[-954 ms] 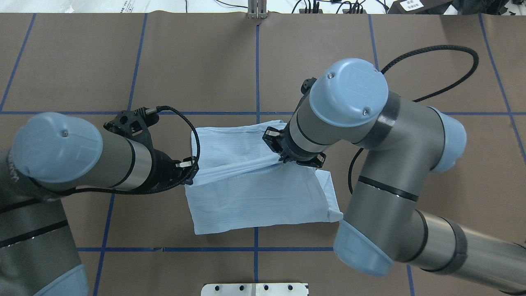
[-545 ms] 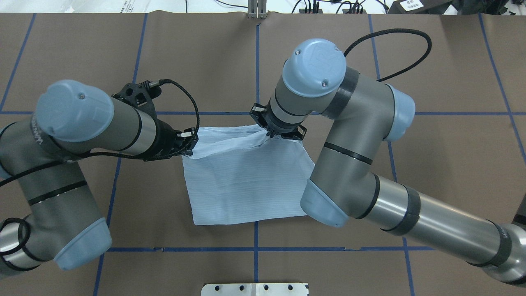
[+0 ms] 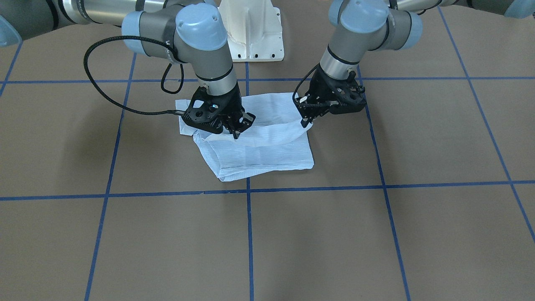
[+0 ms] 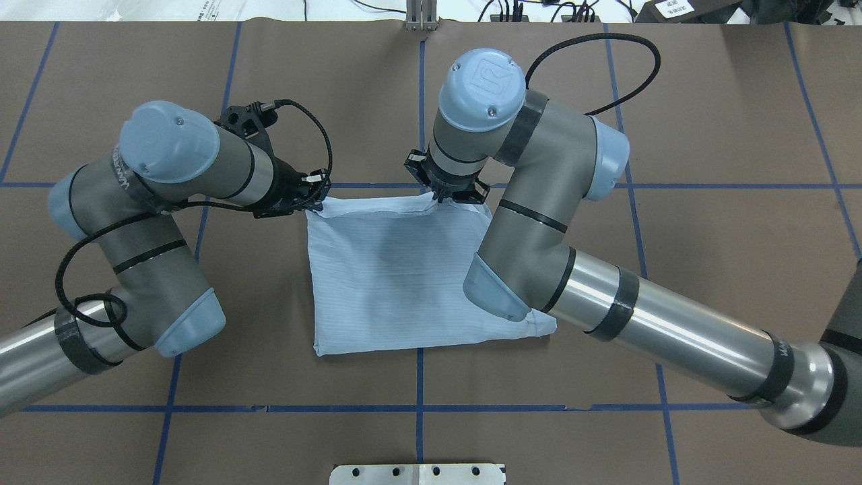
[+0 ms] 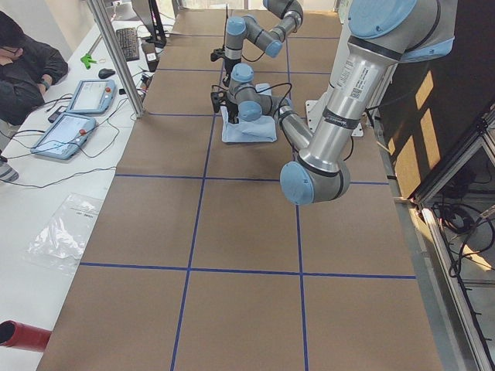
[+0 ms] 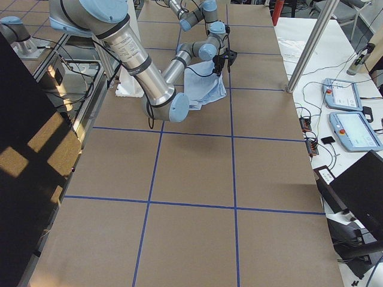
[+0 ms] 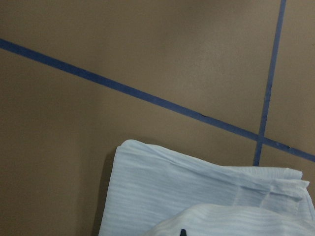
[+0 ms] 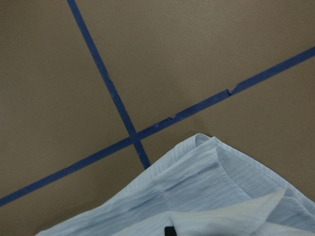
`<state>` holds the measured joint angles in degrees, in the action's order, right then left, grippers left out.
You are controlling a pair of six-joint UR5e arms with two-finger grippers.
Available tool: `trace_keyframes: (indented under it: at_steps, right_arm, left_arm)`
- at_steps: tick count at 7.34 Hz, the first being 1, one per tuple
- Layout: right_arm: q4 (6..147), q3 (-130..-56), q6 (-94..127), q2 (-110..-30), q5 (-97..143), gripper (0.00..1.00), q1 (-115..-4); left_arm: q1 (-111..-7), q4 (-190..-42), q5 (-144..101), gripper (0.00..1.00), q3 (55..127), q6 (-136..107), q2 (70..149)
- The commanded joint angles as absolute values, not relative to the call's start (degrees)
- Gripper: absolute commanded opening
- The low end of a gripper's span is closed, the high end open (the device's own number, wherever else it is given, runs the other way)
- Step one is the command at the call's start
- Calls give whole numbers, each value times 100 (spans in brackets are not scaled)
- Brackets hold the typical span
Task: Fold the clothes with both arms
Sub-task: 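Fold the near half over onto the far half with both grippers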
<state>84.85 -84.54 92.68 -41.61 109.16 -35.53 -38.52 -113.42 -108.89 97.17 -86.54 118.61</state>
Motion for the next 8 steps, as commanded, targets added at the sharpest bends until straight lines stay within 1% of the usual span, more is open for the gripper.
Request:
trace_keyframes:
  at_steps: [1,3,4,5,6,8]
  right_arm:
    - [7833,-7412,9272,-3763,10916,0,-3586]
    - [7796,-7409,9290,-3762,10925,0,-3612]
    - [7796,-7409,9264,-3762,10925,32,-3621]
    - [7787,-7409,9290,-3753,10925,99,-3656]
    - [7787,-7409,9264,-3727,11081,100,-3839]
    - [7796,-7462,9098,-3630,11548,100,-4078]
  left_arm:
    - [-3964,-11540,-10890,0,9466,-8517,11874]
    - [-3955,-11558,-10890,0,9457,-8543,11926]
    - [-3955,-11558,-10890,37,9457,-8552,11927]
    - [-3964,-11540,-10890,92,9457,-8560,11927]
    - [-3990,-11470,-10942,100,9501,-8561,11909]
    - [-4236,-11461,-11337,99,9518,-8508,11848]
